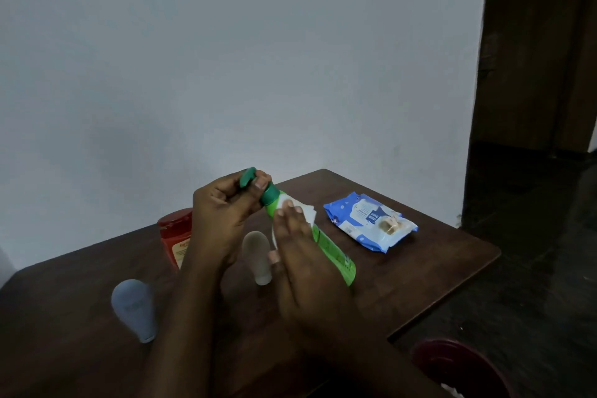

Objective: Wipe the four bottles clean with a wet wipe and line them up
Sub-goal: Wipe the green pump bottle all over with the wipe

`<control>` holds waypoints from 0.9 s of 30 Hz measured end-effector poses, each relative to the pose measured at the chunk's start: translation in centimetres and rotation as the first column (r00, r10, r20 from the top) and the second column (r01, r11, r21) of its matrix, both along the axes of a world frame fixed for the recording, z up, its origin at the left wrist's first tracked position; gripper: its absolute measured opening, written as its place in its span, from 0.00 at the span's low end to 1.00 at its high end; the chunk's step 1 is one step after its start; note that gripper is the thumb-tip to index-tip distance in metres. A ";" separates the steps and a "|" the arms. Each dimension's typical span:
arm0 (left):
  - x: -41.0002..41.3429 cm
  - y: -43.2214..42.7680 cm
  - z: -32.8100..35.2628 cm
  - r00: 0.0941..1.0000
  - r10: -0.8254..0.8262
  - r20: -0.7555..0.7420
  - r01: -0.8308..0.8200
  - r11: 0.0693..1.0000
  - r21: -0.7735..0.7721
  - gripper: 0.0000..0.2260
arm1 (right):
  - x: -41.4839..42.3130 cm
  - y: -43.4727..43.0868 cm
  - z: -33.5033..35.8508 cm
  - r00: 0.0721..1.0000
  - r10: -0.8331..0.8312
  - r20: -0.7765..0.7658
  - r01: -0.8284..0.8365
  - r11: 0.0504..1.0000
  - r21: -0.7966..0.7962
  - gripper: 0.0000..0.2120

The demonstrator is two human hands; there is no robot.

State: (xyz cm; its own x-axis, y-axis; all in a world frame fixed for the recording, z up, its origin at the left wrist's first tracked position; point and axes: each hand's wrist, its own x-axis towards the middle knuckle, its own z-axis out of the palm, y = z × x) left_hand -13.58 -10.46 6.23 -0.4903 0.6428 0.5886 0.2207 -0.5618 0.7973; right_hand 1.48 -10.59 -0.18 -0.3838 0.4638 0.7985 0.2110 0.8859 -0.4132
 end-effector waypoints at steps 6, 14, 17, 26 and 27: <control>-0.5 0.4 -0.2 0.999 0.021 0.033 -0.020 0.999 -0.025 0.06 | 0.3 0.9 -3.3 0.971 -0.178 0.160 0.186 0.982 -0.034 0.27; -0.9 0.5 -0.5 0.998 0.063 0.017 -0.062 0.996 -0.063 0.06 | 3.7 3.2 -3.6 0.832 -0.153 0.534 0.424 0.795 -0.433 0.27; -0.9 0.6 -0.6 0.997 0.077 0.018 -0.076 0.995 -0.062 0.06 | 3.7 3.3 -4.1 0.851 -0.157 0.501 0.413 0.790 -0.453 0.26; -1.1 0.8 -0.8 0.994 0.082 0.078 -0.078 0.995 -0.062 0.07 | -0.6 -0.4 -2.3 0.980 -0.081 0.181 0.084 0.996 -0.012 0.29; -1.0 0.7 -0.9 0.994 0.079 0.080 -0.074 0.995 -0.067 0.06 | -0.8 -0.4 -1.6 0.981 -0.077 0.178 0.075 0.997 0.019 0.28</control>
State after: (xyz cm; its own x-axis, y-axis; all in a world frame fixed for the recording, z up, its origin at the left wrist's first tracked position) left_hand -14.59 -9.72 5.33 -0.5847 0.6367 0.5028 0.1926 -0.4931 0.8484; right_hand 0.71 -10.97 -1.83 -0.4845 0.4878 0.7262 0.3469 0.8692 -0.3525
